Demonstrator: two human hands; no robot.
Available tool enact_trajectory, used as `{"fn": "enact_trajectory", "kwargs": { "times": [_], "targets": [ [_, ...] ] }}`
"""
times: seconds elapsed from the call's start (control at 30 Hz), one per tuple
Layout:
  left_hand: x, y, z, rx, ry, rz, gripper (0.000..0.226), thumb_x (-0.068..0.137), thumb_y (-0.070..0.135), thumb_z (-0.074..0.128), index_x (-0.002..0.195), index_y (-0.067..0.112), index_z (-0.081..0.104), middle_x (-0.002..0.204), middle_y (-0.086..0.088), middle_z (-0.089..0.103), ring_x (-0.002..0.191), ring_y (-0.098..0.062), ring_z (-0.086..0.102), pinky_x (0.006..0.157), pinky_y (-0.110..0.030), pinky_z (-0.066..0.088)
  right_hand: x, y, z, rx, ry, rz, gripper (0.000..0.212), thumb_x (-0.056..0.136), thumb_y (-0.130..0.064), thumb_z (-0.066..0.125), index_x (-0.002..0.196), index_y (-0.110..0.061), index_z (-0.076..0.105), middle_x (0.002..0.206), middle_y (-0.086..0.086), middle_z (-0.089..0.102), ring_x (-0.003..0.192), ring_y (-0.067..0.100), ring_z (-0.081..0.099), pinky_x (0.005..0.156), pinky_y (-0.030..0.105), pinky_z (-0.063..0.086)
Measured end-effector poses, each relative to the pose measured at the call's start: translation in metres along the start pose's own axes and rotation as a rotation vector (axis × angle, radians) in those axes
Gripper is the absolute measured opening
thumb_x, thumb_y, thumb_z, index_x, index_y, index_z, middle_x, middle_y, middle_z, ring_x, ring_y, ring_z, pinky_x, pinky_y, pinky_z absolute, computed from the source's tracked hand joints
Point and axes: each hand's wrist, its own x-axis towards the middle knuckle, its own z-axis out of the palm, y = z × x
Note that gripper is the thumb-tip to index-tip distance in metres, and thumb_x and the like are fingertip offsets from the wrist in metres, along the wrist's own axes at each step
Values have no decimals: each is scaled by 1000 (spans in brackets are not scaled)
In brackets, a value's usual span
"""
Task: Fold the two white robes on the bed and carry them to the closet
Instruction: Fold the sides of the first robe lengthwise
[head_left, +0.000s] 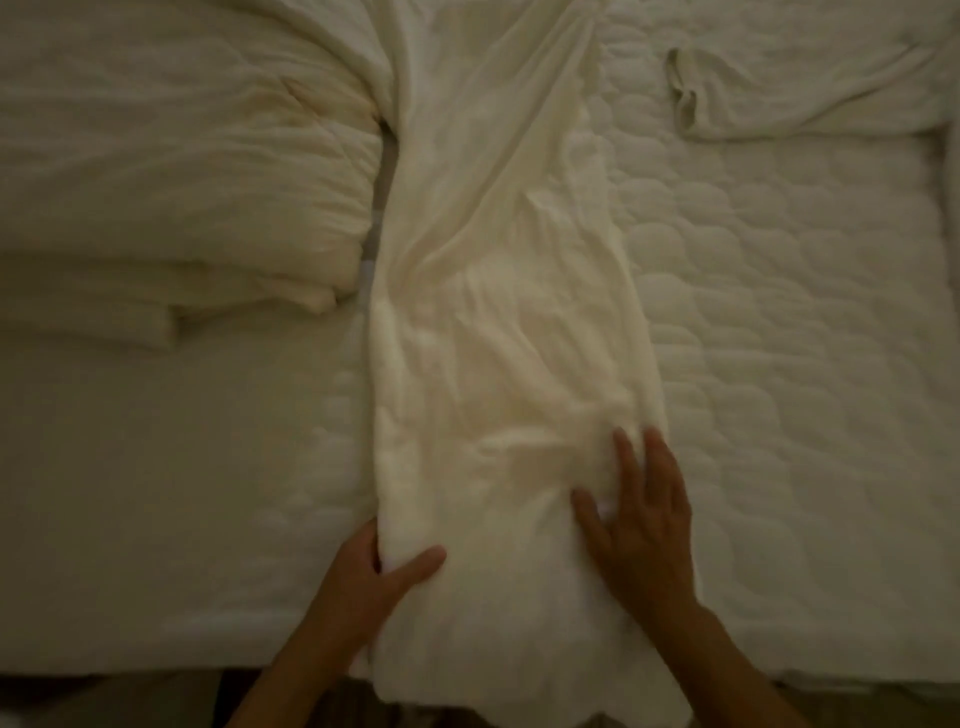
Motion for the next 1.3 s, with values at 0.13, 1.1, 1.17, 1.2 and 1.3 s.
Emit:
{"fn": "enact_trajectory", "kwargs": {
  "times": [0.13, 1.1, 1.17, 1.2, 1.3],
  "targets": [
    [-51, -53, 3, -39, -18, -35, 32, 77, 33, 78, 106, 38, 66, 97, 20, 76, 91, -6, 73, 73, -24, 59, -48, 22, -37, 334, -212, 497, 82, 79, -74, 63, 139, -20, 47, 128, 10, 60, 106, 28, 59, 93, 45, 49],
    [-73, -126, 17, -134, 333, 133, 33, 77, 44, 76, 101, 25, 65, 105, -2, 71, 94, -17, 69, 72, -32, 56, -178, 100, -27, 748, -559, 469, 60, 77, -42, 82, 130, -31, 56, 118, -15, 61, 104, 3, 59, 83, 26, 54],
    [-77, -128, 13, -136, 271, 136, 39, 78, 30, 81, 111, 20, 63, 110, 0, 71, 96, -12, 70, 73, -26, 58, -183, 101, -26, 807, -553, 517, 47, 78, -37, 80, 120, -23, 64, 113, -5, 69, 97, 11, 66, 75, 25, 58],
    [-78, -130, 11, -128, 276, 138, 40, 79, 25, 81, 114, 17, 62, 109, 2, 71, 95, -11, 70, 71, -24, 58, -188, 104, -26, 884, -547, 545, 43, 77, -36, 78, 116, -20, 67, 110, -1, 72, 94, 16, 70, 73, 28, 60],
    [-85, -134, 10, -2, 420, 132, 28, 83, 30, 79, 104, 18, 64, 100, 3, 70, 87, -13, 69, 73, -35, 60, -204, 120, -25, 855, -541, 631, 33, 83, -28, 76, 113, -17, 67, 100, 3, 75, 88, 22, 73, 72, 37, 62]
  ]
}}
